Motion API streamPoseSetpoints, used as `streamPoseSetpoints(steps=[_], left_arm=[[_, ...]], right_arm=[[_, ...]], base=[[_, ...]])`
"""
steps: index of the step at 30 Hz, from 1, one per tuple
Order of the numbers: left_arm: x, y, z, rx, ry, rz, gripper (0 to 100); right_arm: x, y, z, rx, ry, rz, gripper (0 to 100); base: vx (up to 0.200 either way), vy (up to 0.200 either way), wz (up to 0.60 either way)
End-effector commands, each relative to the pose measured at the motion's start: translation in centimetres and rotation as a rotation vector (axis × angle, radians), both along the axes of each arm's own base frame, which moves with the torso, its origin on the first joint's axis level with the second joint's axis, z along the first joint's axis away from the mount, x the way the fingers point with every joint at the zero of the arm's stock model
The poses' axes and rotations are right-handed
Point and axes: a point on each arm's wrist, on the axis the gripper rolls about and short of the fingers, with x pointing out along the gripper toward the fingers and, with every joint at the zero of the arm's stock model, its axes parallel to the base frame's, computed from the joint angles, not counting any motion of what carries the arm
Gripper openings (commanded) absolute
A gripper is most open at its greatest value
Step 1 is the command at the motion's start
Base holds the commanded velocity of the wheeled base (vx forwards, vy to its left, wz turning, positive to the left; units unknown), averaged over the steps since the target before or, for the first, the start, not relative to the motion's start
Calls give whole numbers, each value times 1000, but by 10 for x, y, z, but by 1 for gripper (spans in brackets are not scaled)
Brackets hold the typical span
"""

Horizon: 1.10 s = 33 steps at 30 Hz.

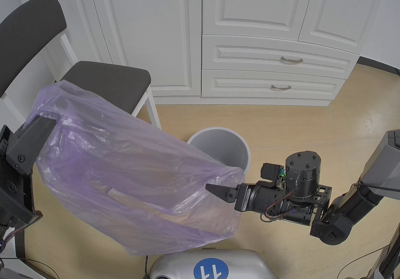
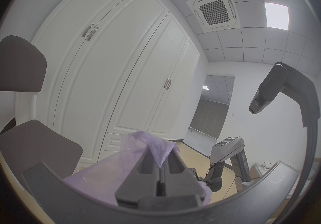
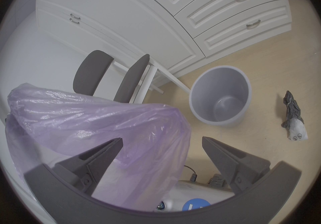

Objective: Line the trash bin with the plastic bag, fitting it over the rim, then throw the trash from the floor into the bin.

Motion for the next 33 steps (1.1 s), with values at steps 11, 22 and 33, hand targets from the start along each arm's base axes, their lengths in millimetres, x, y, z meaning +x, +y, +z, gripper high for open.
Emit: streamPoseSetpoints(steps=[11, 22, 33], left_arm=[[1, -2, -2, 10, 8, 0, 0], [4, -6, -6, 29, 24, -9, 0], [3, -8, -10, 47, 34, -40, 0]], right_arm=[[-7, -5, -13, -75, 4, 50, 100], [-14, -11, -16, -209, -103, 57, 100], [-20, -8, -18, -214, -101, 79, 100]], base=[[0, 0, 0], [0, 0, 0], [0, 0, 0]])
